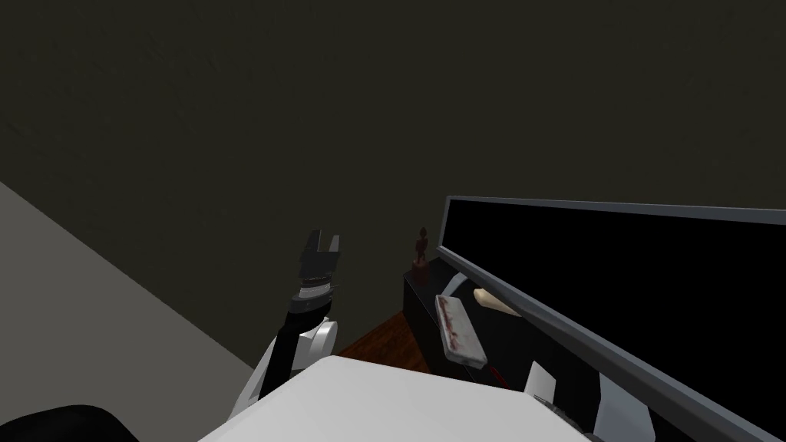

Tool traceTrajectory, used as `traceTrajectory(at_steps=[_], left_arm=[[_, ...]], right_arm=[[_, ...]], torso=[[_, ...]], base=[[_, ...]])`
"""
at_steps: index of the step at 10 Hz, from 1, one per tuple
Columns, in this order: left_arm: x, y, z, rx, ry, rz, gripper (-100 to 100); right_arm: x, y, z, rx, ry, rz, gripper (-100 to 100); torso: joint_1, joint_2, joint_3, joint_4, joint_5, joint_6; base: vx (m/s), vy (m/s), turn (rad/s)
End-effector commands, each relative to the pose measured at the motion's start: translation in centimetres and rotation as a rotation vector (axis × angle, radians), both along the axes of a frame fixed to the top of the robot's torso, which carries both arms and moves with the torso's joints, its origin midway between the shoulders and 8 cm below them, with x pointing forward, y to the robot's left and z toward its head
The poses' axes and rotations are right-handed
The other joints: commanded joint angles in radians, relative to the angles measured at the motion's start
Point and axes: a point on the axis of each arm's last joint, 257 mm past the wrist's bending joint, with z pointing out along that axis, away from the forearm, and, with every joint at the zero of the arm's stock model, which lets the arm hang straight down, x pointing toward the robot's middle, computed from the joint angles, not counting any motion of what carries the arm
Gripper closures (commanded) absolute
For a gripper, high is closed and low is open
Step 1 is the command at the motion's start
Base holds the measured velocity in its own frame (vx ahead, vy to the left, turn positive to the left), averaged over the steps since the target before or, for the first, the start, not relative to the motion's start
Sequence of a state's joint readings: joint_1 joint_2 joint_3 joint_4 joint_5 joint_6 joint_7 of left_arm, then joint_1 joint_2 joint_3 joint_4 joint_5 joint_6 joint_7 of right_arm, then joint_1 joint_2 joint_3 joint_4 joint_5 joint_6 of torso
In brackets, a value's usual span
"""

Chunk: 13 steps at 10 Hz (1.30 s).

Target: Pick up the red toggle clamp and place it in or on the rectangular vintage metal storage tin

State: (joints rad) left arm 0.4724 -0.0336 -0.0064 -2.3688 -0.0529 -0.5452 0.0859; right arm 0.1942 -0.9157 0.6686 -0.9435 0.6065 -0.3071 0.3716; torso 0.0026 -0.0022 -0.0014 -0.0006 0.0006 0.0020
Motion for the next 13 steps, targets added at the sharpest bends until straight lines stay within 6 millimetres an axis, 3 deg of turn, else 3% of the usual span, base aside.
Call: traceTrajectory(at_steps=[1,3,4,5,6,13], left_arm=[[0.0,0.0,0.0,0.000,0.000,0.000,0],[0.0,0.0,0.0,0.000,0.000,0.000,0],[0.0,0.0,0.0,0.000,0.000,0.000,0],[0.0,0.0,0.0,0.000,0.000,0.000,0],[0.0,0.0,0.0,0.000,0.000,0.000,0],[0.0,0.0,0.0,0.000,0.000,0.000,0]], right_arm=[[-1.8,-1.1,-0.4,-0.048,0.034,0.060,-100],[-3.3,-1.9,-0.8,-0.084,0.062,0.107,-100],[-3.0,-1.6,-0.7,-0.072,0.053,0.091,-100],[-3.1,-1.6,-0.8,-0.075,0.054,0.095,0],[-3.1,-3.0,-0.9,-0.078,0.054,0.020,-100],[-4.1,-6.7,-1.5,-0.078,0.056,-0.211,-100]], torso=[[0.000,0.000,0.000,0.000,0.000,0.000],[0.000,0.000,0.000,0.000,0.000,0.000],[0.000,0.001,0.000,0.000,0.000,0.000],[0.000,0.001,0.001,0.000,0.000,0.000],[0.000,0.002,0.001,0.000,0.000,0.000],[-0.006,0.013,0.007,0.003,-0.001,0.000]], base=[[0.026,0.007,0.062],[0.019,0.005,0.048],[0.000,0.000,0.000],[0.000,0.000,0.000],[-0.100,-0.044,0.329],[-0.165,-0.057,0.390]])
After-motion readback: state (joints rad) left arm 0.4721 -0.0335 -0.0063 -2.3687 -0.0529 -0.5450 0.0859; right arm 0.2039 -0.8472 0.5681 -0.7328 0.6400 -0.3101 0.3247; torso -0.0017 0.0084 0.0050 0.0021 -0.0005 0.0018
